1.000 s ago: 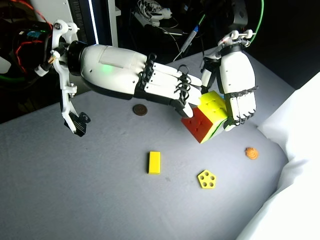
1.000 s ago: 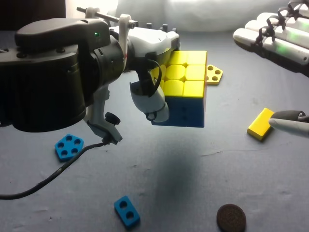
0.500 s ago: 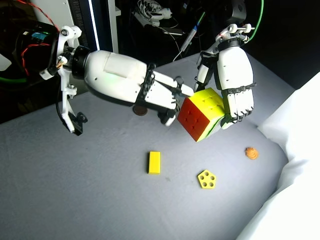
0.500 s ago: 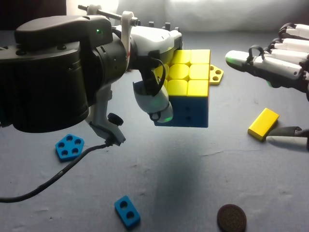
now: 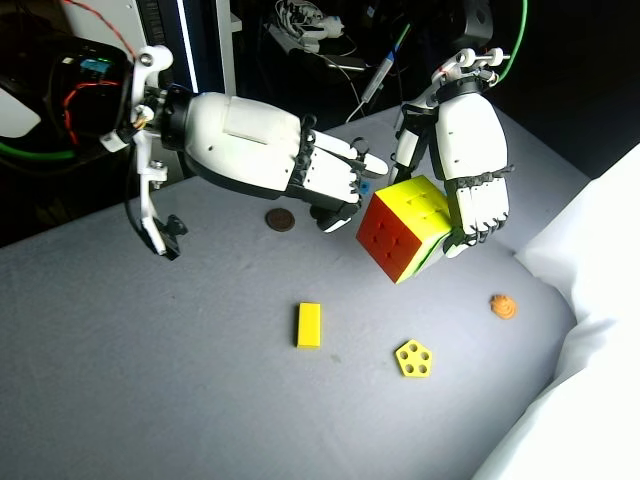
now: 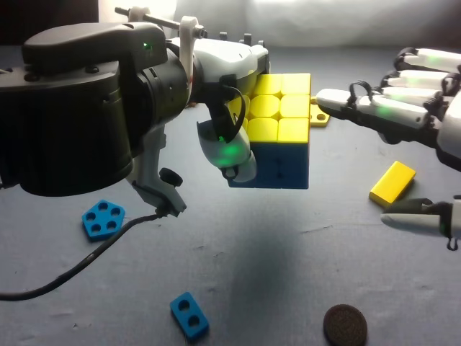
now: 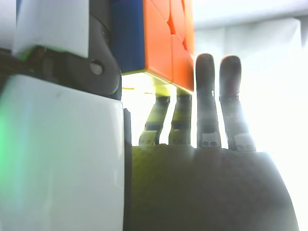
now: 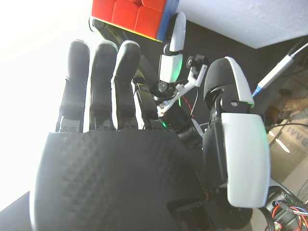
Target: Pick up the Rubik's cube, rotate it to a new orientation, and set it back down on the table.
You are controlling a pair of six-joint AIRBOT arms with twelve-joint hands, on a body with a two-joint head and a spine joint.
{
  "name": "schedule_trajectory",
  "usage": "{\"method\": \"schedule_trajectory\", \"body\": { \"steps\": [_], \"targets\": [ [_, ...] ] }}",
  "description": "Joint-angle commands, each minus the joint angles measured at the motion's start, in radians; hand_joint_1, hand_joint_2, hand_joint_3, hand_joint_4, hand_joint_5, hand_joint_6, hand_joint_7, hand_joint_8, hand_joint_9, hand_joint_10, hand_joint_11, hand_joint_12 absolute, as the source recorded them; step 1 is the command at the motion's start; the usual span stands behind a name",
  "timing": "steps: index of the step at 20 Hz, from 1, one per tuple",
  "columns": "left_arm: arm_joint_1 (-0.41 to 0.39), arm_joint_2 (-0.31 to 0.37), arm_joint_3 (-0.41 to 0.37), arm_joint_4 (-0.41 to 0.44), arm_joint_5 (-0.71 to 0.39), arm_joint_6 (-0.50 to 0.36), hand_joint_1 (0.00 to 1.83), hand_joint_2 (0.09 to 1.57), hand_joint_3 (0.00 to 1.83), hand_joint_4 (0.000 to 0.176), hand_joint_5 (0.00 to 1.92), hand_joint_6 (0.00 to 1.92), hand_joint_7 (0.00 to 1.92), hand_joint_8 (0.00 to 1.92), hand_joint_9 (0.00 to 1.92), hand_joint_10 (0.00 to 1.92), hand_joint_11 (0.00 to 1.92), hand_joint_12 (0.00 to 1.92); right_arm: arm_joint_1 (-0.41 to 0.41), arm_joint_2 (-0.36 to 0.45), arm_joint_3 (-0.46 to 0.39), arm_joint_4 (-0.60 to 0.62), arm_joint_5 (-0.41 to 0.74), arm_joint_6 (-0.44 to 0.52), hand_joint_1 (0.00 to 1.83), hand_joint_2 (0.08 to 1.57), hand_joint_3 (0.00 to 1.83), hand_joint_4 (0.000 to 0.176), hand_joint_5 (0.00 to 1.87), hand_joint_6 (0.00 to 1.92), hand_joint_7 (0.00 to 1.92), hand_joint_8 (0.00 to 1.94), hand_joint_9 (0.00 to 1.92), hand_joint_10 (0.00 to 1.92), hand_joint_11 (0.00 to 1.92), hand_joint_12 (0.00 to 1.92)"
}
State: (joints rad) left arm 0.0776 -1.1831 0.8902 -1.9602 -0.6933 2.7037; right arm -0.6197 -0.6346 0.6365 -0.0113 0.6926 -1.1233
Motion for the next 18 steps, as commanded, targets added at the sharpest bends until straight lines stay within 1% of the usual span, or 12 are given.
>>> {"method": "schedule_trajectory", "body": {
  "steps": [1, 2, 3, 7, 9, 11, 12, 14, 15, 16, 17, 18],
  "targets": [
    [-0.024, 0.001, 0.002, 0.063, 0.026, -0.004, 1.32, 1.22, 0.01, 0.0, 0.14, 1.43, 0.06, 1.53, 0.06, 1.63, 0.0, 1.8, 0.016, -0.002, -0.001, 0.006, 0.098, -0.004, 0.53, 1.17, 0.0, 0.0, 0.02, 0.0, 0.27, 1.7, 0.27, 1.92, 0.02, 1.92],
    [-0.024, 0.0, 0.003, 0.064, 0.026, -0.004, 1.2, 1.22, 0.01, 0.0, 0.07, 1.49, 0.02, 1.55, 0.04, 1.64, 0.0, 1.78, 0.021, -0.015, -0.001, 0.011, 0.091, -0.019, 0.51, 1.17, 0.0, 0.0, 0.04, 0.01, 0.29, 1.66, 0.26, 1.92, 0.05, 1.92],
    [-0.025, 0.001, 0.004, 0.065, 0.026, -0.004, 1.13, 1.19, 0.0, 0.0, 0.02, 1.56, 0.0, 1.58, 0.01, 1.67, 0.0, 1.79, 0.026, -0.036, -0.001, 0.044, 0.085, -0.073, 0.51, 1.17, 0.0, 0.0, 0.04, 0.01, 0.29, 1.64, 0.25, 1.92, 0.05, 1.92],
    [-0.027, 0.0, 0.005, 0.065, 0.026, -0.004, 1.03, 1.18, 0.0, 0.0, 0.0, 1.55, 0.0, 1.57, 0.0, 1.68, 0.0, 1.78, 0.035, -0.095, 0.026, 0.084, 0.066, -0.132, 0.49, 1.18, 0.0, 0.0, 0.03, 0.0, 0.3, 1.55, 0.26, 1.88, 0.04, 1.92],
    [-0.029, 0.0, 0.006, 0.065, 0.026, -0.004, 1.11, 1.21, 0.01, 0.0, 0.0, 1.53, 0.0, 1.55, 0.0, 1.66, 0.0, 1.78, 0.052, -0.116, 0.043, 0.128, 0.022, -0.145, 0.49, 1.18, 0.0, 0.0, 0.01, 0.0, 0.29, 1.57, 0.24, 1.9, 0.03, 1.92],
    [-0.032, 0.0, 0.008, 0.065, 0.026, -0.004, 1.28, 1.21, 0.0, 0.0, 0.09, 1.47, 0.06, 1.53, 0.07, 1.62, 0.0, 1.83, 0.057, -0.131, 0.055, 0.136, 0.014, -0.147, 0.52, 1.18, 0.0, 0.0, 0.01, 0.0, 0.23, 1.77, 0.24, 1.92, 0.02, 1.92],
    [-0.034, 0.0, 0.009, 0.065, 0.026, -0.004, 1.12, 1.25, 0.02, 0.0, 0.02, 1.52, 0.01, 1.55, 0.03, 1.63, 0.0, 1.81, 0.057, -0.136, 0.057, 0.136, 0.014, -0.148, 0.49, 1.18, 0.0, 0.0, 0.01, 0.0, 0.24, 1.72, 0.23, 1.92, 0.0, 1.92],
    [-0.037, 0.0, 0.012, 0.065, 0.025, -0.004, 1.04, 1.18, 0.0, 0.0, 0.0, 1.52, 0.0, 1.53, 0.01, 1.64, 0.0, 1.76, 0.061, -0.147, 0.065, 0.136, 0.014, -0.148, 0.48, 1.18, 0.0, 0.0, 0.02, 0.01, 0.28, 1.55, 0.22, 1.85, 0.0, 1.92],
    [-0.037, 0.0, 0.012, 0.065, 0.025, -0.004, 1.04, 1.18, 0.0, 0.0, 0.0, 1.52, 0.0, 1.53, 0.01, 1.64, 0.0, 1.76, 0.061, -0.15, 0.068, 0.137, 0.011, -0.149, 0.48, 1.18, 0.0, 0.0, 0.02, 0.01, 0.28, 1.55, 0.22, 1.85, 0.0, 1.92],
    [-0.038, 0.0, 0.013, 0.065, 0.025, -0.004, 1.23, 1.21, 0.01, 0.0, 0.1, 1.44, 0.06, 1.52, 0.06, 1.62, 0.0, 1.81, 0.061, -0.152, 0.069, 0.138, 0.0, -0.149, 0.54, 1.18, 0.0, 0.0, 0.02, 0.0, 0.26, 1.59, 0.2, 1.88, 0.0, 1.92],
    [-0.038, 0.0, 0.013, 0.066, 0.025, -0.004, 1.28, 1.21, 0.01, 0.0, 0.12, 1.39, 0.08, 1.51, 0.08, 1.6, 0.0, 1.82, 0.06, -0.152, 0.069, 0.138, -0.01, -0.149, 0.55, 1.17, 0.0, 0.0, 0.03, 0.01, 0.26, 1.6, 0.19, 1.87, 0.0, 1.92],
    [-0.038, 0.0, 0.013, 0.066, 0.025, -0.004, 1.15, 1.2, 0.0, 0.0, 0.04, 1.41, 0.02, 1.54, 0.05, 1.6, 0.0, 1.78, 0.058, -0.152, 0.069, 0.141, -0.015, -0.15, 0.52, 1.18, 0.0, 0.0, 0.01, 0.0, 0.25, 1.55, 0.18, 1.83, 0.0, 1.92]
  ]
}}
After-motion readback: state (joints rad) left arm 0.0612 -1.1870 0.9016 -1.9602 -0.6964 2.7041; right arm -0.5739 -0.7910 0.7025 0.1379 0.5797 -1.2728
